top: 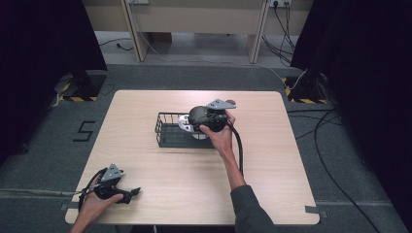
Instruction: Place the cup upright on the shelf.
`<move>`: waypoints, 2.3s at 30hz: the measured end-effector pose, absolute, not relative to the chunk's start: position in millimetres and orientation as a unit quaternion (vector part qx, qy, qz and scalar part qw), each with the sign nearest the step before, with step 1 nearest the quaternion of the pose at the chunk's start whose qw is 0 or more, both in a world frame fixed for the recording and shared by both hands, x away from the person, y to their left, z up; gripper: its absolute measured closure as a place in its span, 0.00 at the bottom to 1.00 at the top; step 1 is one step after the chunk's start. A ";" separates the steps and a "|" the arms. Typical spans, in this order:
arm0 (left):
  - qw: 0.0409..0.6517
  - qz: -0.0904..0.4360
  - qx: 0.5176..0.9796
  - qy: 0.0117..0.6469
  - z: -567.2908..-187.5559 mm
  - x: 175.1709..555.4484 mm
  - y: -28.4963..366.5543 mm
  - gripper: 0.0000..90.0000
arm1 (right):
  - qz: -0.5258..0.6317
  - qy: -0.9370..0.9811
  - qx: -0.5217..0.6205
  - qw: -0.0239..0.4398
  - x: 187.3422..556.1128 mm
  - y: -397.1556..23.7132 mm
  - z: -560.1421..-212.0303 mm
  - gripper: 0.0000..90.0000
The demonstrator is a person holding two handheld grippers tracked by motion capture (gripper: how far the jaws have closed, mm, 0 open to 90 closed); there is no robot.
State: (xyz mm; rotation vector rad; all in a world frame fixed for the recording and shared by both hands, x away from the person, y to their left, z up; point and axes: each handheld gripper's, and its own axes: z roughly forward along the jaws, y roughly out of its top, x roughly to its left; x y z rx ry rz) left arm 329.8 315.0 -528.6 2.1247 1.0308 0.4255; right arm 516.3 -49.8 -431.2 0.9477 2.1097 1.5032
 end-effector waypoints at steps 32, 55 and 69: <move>0.362 0.165 0.826 0.400 -528.6 329.8 315.0 0.00 | 0.562 0.726 0.336 0.209 498.3 -63.9 -402.6 0.16; 0.362 0.165 0.826 0.400 -528.5 329.6 315.0 0.00 | 0.565 0.732 0.318 0.207 455.5 -91.0 -395.7 0.16; 0.362 0.165 0.826 0.400 -528.5 329.6 315.1 0.00 | 0.568 0.734 0.314 0.199 433.3 -97.2 -402.3 0.17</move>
